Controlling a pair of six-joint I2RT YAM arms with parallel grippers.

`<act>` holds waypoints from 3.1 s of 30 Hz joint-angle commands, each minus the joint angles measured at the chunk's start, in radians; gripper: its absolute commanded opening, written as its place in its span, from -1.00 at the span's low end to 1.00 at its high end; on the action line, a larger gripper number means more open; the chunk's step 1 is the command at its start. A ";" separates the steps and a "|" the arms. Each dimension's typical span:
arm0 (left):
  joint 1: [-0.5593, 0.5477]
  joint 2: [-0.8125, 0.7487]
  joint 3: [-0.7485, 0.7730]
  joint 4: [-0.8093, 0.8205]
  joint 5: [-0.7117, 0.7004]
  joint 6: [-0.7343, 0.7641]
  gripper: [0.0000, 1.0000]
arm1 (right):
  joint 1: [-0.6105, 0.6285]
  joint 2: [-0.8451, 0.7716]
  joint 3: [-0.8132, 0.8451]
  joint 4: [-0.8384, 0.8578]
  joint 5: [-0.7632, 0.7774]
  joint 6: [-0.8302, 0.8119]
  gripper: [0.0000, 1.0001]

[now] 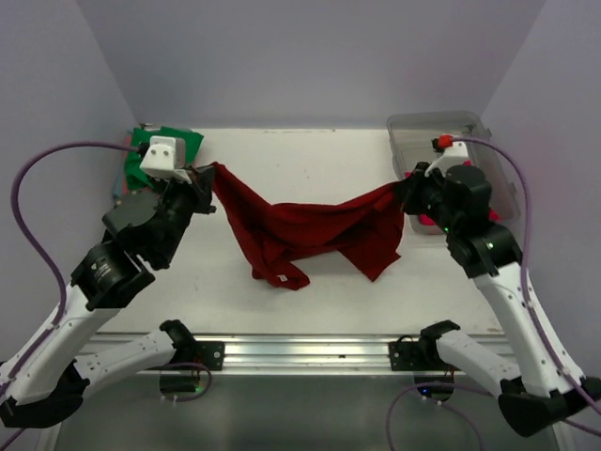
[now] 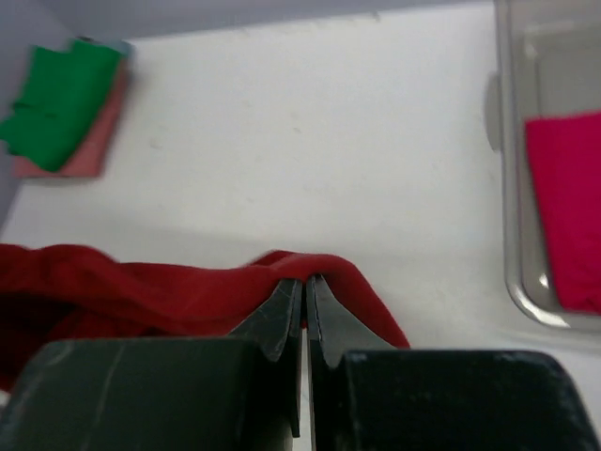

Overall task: Fold and stack the t-shirts
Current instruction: Flatten the tshirt out

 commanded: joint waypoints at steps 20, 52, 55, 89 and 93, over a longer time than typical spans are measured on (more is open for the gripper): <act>0.370 -0.351 0.284 0.001 0.815 -0.042 -1.00 | -0.001 -0.318 0.343 -0.100 -0.504 -0.027 -1.00; 0.657 0.926 0.056 0.604 0.201 0.033 -1.00 | -0.006 1.141 0.709 -0.054 0.468 0.007 -1.00; 0.678 0.986 0.107 0.670 0.232 0.033 -0.93 | -0.004 1.187 0.784 -0.053 0.579 0.033 -0.83; 0.502 0.580 -0.548 0.515 0.653 -0.327 -1.00 | 0.157 0.782 0.165 -0.116 0.435 0.259 -1.00; 0.502 0.620 -0.523 0.469 0.643 -0.321 -1.00 | 0.157 0.855 0.166 -0.138 0.426 0.279 -1.00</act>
